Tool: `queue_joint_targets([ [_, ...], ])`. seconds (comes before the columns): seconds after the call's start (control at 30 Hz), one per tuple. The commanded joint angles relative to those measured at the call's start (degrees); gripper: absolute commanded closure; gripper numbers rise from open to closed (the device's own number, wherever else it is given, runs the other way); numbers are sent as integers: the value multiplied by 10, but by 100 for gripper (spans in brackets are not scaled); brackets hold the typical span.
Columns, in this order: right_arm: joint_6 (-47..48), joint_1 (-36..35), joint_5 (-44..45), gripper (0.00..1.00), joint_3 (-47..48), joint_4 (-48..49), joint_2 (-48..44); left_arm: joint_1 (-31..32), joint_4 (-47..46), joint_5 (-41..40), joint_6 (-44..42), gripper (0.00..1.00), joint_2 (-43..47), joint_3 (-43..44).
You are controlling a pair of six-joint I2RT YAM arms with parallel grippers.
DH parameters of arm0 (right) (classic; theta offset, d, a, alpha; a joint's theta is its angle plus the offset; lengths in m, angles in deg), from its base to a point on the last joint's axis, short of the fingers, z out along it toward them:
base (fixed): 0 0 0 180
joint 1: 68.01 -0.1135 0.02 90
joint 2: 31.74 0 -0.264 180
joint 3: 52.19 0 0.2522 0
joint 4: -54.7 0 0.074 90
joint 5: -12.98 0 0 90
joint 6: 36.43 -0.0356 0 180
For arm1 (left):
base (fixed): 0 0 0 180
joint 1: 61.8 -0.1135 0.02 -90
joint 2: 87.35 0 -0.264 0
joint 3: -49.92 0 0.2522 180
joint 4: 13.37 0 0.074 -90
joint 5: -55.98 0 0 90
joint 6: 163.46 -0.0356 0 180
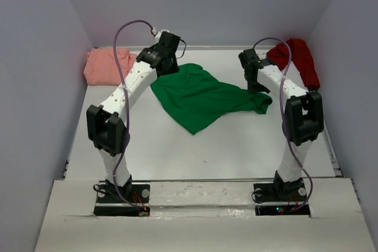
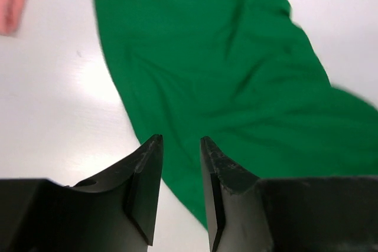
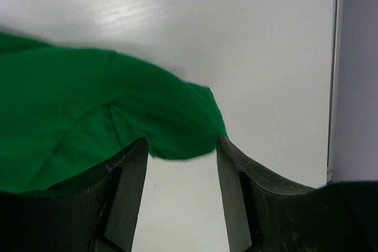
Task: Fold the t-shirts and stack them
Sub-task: Flatten the tshirt out
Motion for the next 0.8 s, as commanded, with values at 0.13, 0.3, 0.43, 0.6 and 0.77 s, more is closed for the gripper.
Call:
queue_joint_targets([
  [0.13,-8,-4,37,45,111,7,57,136,-117,87,32,58,190,-316],
  [0.3,-22,-40,45,45,22,34,-33,159,-163,68,78,65,220,-437],
  [0.43,-33,-46,34,45,-28,35,-88,174,-171,50,94,73,210,-484],
  [0.6,-43,-46,-9,46,-110,72,-154,201,-213,82,121,75,204,-521],
  [0.77,-37,-46,-4,46,-132,77,-148,233,-248,109,136,76,177,-523],
])
